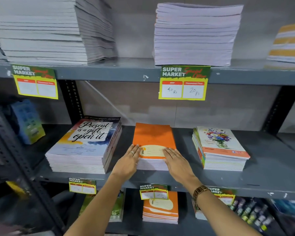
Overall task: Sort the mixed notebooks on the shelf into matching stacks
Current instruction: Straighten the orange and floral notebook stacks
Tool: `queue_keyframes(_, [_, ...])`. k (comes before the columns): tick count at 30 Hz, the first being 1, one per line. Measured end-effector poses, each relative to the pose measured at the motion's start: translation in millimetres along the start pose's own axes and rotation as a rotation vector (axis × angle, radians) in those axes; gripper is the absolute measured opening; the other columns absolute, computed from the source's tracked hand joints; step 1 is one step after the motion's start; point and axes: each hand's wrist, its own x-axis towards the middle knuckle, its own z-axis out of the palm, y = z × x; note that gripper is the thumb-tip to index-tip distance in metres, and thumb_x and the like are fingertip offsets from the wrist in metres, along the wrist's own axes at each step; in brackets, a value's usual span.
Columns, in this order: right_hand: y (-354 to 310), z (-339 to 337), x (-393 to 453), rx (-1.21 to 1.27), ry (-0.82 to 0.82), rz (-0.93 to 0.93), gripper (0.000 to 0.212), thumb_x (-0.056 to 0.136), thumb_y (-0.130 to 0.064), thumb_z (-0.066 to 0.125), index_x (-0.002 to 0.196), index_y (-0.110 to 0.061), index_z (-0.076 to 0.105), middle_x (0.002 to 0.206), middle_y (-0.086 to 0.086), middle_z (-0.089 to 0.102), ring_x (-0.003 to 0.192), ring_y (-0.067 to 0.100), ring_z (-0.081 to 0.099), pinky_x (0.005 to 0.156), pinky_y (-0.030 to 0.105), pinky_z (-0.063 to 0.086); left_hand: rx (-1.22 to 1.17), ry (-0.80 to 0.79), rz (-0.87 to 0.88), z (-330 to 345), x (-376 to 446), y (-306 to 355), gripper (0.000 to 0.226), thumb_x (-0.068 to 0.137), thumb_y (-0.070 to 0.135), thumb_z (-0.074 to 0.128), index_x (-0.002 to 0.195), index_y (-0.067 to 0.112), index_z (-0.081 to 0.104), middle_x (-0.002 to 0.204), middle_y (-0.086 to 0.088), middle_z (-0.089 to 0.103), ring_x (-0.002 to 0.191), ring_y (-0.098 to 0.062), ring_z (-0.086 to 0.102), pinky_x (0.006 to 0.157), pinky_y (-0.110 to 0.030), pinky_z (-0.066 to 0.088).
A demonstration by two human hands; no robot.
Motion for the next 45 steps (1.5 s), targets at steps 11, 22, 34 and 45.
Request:
queue_keyframes(11, [3.0, -0.2, -0.2, 0.057, -0.017, 0.025, 0.052, 0.101, -0.038, 0.025, 0.149, -0.017, 0.019, 0.158, -0.001, 0.020, 0.146, 0.014, 0.013, 0.115, 0.024, 0.004, -0.022, -0.080, -0.042, -4.1, 4.2, 5.4, 0.055, 0.102, 0.033, 0.025, 0.150, 0.015, 0.006, 0.161, 0.002, 0.002, 0.148, -0.014, -0.007, 0.122, -0.035, 0.013])
queue_keyframes(22, [8.0, 7.8, -4.9, 0.026, 0.023, 0.057, 0.049, 0.100, -0.038, 0.030, 0.147, -0.023, 0.024, 0.156, -0.006, 0.026, 0.145, 0.011, 0.018, 0.110, 0.020, 0.003, -0.016, -0.042, -0.053, 5.1, 4.2, 6.6, 0.058, 0.099, 0.009, 0.031, 0.150, 0.016, 0.004, 0.161, 0.001, 0.000, 0.148, -0.016, -0.009, 0.120, -0.032, 0.012])
queue_keyframes(34, [7.8, 9.2, -2.4, -0.040, -0.006, 0.039, 0.051, 0.100, -0.036, 0.031, 0.148, -0.021, 0.021, 0.156, -0.003, 0.025, 0.145, 0.013, 0.018, 0.117, 0.027, 0.012, -0.066, -0.063, -0.080, 0.7, 5.1, 8.4, 0.056, 0.100, 0.014, 0.035, 0.150, 0.018, 0.009, 0.161, 0.003, 0.003, 0.148, -0.015, -0.006, 0.120, -0.037, 0.018])
queue_keyframes(45, [6.1, 4.2, -4.9, -0.038, -0.013, 0.035, 0.052, 0.100, -0.034, 0.034, 0.148, -0.021, 0.019, 0.157, -0.002, 0.022, 0.146, 0.014, 0.016, 0.117, 0.028, 0.016, -0.123, -0.099, -0.085, -5.7, 5.6, 10.4, 0.055, 0.100, 0.018, 0.037, 0.150, 0.019, 0.013, 0.161, 0.003, 0.007, 0.148, -0.014, -0.004, 0.121, -0.037, 0.016])
